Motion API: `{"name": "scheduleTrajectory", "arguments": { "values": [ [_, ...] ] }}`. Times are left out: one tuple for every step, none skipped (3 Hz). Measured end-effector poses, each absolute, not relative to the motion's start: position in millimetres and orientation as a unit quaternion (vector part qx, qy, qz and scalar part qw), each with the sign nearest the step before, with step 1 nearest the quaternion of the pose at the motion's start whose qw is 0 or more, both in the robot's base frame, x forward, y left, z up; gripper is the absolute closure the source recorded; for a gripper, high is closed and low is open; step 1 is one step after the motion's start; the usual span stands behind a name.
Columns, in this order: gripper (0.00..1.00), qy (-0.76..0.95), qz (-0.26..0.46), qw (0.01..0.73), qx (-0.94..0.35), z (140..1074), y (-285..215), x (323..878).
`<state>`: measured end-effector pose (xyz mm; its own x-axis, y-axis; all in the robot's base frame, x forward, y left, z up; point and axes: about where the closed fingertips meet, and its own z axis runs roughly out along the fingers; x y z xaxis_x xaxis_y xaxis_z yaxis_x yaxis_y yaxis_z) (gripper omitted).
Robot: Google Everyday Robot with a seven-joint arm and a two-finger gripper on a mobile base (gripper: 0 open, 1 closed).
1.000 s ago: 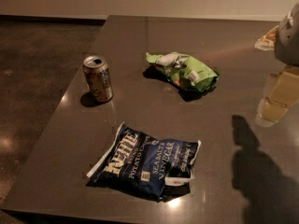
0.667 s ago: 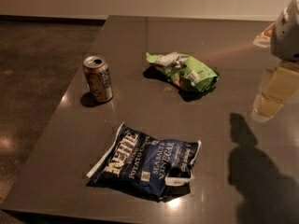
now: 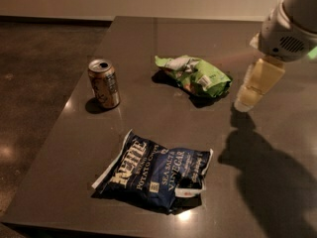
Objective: Move green rice chip bag near blue chip bag
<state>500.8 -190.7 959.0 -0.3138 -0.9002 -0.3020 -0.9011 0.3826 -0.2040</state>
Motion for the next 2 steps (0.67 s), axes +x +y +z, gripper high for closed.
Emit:
{"name": "scheduleTrajectory", "arguments": {
  "values": [
    [0.00,0.818,0.005,0.211,-0.536,947,-178,529],
    [0.00,0.821,-0.002,0.243,-0.516,936,-165,560]
  ]
}}
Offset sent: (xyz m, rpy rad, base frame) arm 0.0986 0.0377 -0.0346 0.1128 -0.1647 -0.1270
